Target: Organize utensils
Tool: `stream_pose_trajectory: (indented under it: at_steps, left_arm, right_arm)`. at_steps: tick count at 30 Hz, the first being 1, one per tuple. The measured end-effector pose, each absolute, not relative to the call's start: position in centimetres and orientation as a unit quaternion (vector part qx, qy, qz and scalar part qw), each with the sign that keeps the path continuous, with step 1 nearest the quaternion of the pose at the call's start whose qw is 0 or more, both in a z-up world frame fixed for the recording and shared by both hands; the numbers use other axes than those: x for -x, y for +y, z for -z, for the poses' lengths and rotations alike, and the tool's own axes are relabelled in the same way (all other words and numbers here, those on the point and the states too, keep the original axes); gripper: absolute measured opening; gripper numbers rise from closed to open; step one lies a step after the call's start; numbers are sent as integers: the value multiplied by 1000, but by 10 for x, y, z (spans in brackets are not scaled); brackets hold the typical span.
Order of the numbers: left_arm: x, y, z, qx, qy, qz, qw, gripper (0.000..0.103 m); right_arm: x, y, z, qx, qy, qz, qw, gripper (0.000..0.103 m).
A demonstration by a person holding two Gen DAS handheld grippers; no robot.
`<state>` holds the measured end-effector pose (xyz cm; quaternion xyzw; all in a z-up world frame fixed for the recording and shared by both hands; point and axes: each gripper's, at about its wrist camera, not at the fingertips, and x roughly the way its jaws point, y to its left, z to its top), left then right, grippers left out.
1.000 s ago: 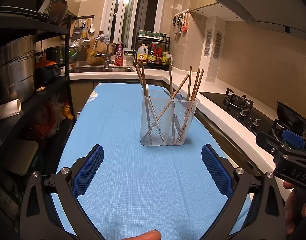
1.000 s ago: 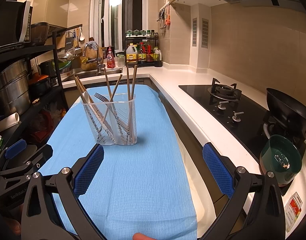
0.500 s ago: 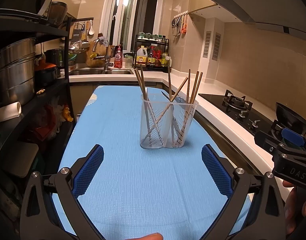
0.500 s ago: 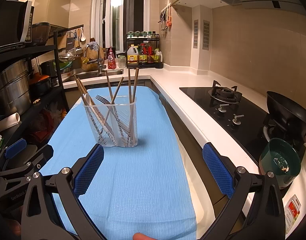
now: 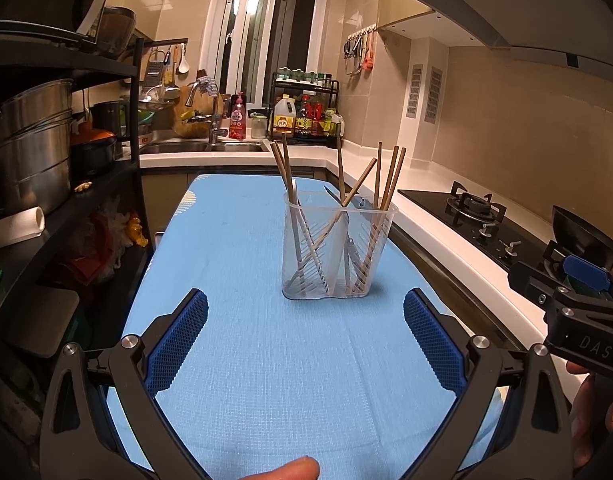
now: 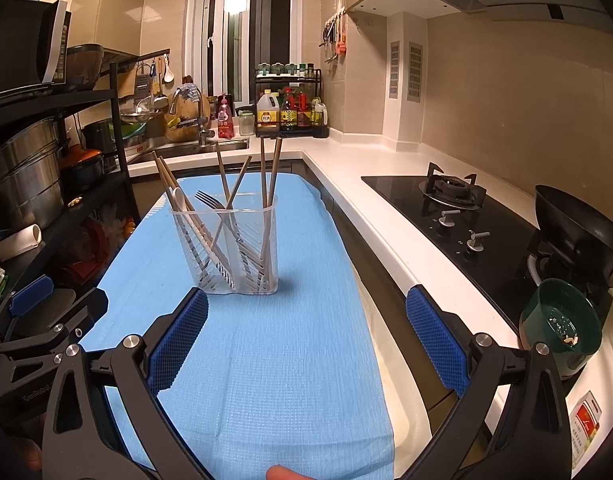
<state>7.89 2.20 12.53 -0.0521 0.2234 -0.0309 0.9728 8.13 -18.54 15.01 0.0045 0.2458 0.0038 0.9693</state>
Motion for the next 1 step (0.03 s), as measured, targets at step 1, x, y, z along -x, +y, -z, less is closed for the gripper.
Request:
stream_pose_trajectory:
  at_steps: [1]
  left_arm:
    - [-79, 22, -125, 52, 223, 31, 973, 95]
  right_arm:
    - [-81, -185, -150, -4, 246, -4, 969, 98]
